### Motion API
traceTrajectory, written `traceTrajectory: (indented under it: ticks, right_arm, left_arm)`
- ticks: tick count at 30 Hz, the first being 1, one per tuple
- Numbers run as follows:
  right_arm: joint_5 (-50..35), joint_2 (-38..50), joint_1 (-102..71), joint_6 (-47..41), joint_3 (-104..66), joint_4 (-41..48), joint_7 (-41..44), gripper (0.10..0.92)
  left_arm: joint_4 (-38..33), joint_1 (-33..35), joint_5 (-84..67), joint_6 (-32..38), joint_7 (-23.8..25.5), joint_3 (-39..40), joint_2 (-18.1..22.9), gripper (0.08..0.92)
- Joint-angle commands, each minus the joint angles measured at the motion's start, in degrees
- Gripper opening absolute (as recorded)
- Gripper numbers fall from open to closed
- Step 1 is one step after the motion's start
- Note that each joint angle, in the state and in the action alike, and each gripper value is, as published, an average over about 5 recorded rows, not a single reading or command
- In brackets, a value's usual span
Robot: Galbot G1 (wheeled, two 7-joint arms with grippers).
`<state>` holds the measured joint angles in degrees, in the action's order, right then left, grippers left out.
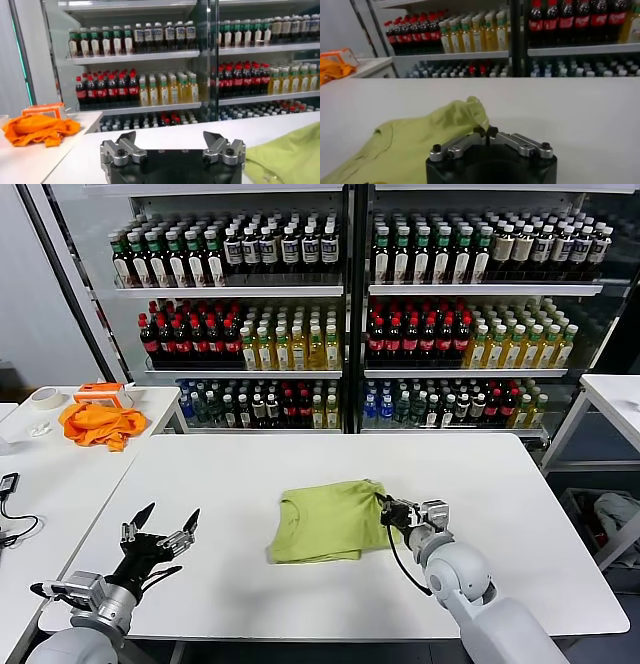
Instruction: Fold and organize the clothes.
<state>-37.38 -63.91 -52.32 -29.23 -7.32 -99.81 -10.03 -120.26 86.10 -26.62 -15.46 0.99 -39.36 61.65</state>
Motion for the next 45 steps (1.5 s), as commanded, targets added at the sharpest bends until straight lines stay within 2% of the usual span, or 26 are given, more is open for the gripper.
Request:
traceTrajectory:
  ticks: [1,4,10,16,20,24,33,41,45]
  right_arm:
    - [9.01,-0.20,0.00,6.33,-2.71,2.61,5.34,0.153]
    - [11.39,2.23,-3.39,8.77,-5.58,-3.12,5.15,0.213]
    - [11.81,6.12,-9.10,6.99,-12.97,-10.32,3.04,0.404]
    - [15.45,5.45,-10.28,5.08,-15.94,-11.95,2.67,0.577]
    - [16.67,4.74,-9.94,8.92,-14.84,-12.86,1.36,0.699]
    - [19.83,4.52,-9.08,12.32,-14.78,-9.80,0.30,0.794]
    - [20.02,5.37,-10.43,15.77,-17.58,-4.77,1.52,0.823]
    - [19.39,6.58,-11.97,17.78,-19.11,-5.71,4.02,0.823]
    - [19.11,6.28,-11.89,18.06,-19.98,-5.46,3.61,0.823]
  left_arm:
    - [1.36,-1.04,2.02,0.82,0.35,2.03,0.36,0.823]
    - [1.93,-1.62,2.24,1.85,0.35,3.01,0.70,0.823]
    - [3.39,-4.37,2.41,3.98,0.53,3.76,-0.50,0.823]
    - [4.97,-5.46,2.49,5.22,0.79,3.46,-1.65,0.822]
    - [4.85,-5.27,3.05,4.99,1.16,3.51,-2.07,0.823]
    - [4.82,-5.83,6.24,5.85,1.59,4.21,-2.25,0.823]
    - [8.04,-8.66,14.99,11.82,1.29,4.76,-1.92,0.823]
    - [8.94,-9.03,15.20,11.22,4.17,4.69,-1.37,0.823]
    - [8.85,-9.41,15.35,11.08,3.42,5.61,-1.31,0.823]
